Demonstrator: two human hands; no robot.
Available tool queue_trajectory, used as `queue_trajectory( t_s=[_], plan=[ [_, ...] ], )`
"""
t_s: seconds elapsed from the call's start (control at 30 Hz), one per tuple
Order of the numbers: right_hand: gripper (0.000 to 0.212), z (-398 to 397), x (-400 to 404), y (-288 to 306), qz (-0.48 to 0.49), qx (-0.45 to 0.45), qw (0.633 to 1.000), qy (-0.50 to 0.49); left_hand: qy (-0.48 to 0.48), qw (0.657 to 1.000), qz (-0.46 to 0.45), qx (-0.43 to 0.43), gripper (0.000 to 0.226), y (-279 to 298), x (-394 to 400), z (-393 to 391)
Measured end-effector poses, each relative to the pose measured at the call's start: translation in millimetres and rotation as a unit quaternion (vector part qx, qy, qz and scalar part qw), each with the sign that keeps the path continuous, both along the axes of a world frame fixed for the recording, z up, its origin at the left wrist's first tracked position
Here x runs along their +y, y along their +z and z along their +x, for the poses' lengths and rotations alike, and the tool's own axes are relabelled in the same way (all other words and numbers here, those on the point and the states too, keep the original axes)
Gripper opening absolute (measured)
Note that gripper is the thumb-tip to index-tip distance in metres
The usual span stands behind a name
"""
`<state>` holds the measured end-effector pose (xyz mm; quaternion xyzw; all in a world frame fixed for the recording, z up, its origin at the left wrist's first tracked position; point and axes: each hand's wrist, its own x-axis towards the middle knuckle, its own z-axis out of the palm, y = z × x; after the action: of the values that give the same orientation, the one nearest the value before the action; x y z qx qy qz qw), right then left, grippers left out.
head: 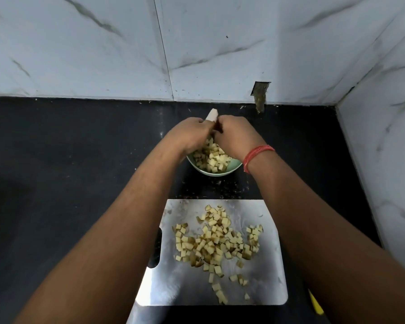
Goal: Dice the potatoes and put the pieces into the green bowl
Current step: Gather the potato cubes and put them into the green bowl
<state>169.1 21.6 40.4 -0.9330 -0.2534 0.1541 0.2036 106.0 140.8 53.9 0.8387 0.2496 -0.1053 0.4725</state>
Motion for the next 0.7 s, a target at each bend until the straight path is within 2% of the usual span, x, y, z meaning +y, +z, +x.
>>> queue_trajectory(
  t_s=[0.13,0.3,0.43,0.5,0.6,0.7],
  plan=[
    [0.016,-4,-2,-11,0.111,-0.001,0.992,-0.054,0.014,0.999,-0.052,-0.008,0.048,-5,2,-4],
    [0.021,-15,-7,-18,0.177,0.001,0.983,-0.054,0.035,0.991,-0.117,-0.05,0.042,-9,1,-17],
    [0.018,-24,-16,-11,0.235,0.022,0.971,-0.05,0.082,0.973,-0.164,-0.142,0.039,-13,-2,-34],
    [0.017,-37,-31,-6,0.292,-0.018,0.955,-0.052,0.098,0.951,-0.202,-0.212,0.033,-14,-9,-55],
    [0.017,-74,-64,-9,0.322,-0.089,0.942,-0.019,0.091,0.942,-0.167,-0.277,0.03,-19,-21,-104],
    [0.017,-112,-93,-32,0.293,-0.098,0.951,0.01,0.08,0.954,-0.098,-0.27,0.027,-42,-31,-145]
  ],
)
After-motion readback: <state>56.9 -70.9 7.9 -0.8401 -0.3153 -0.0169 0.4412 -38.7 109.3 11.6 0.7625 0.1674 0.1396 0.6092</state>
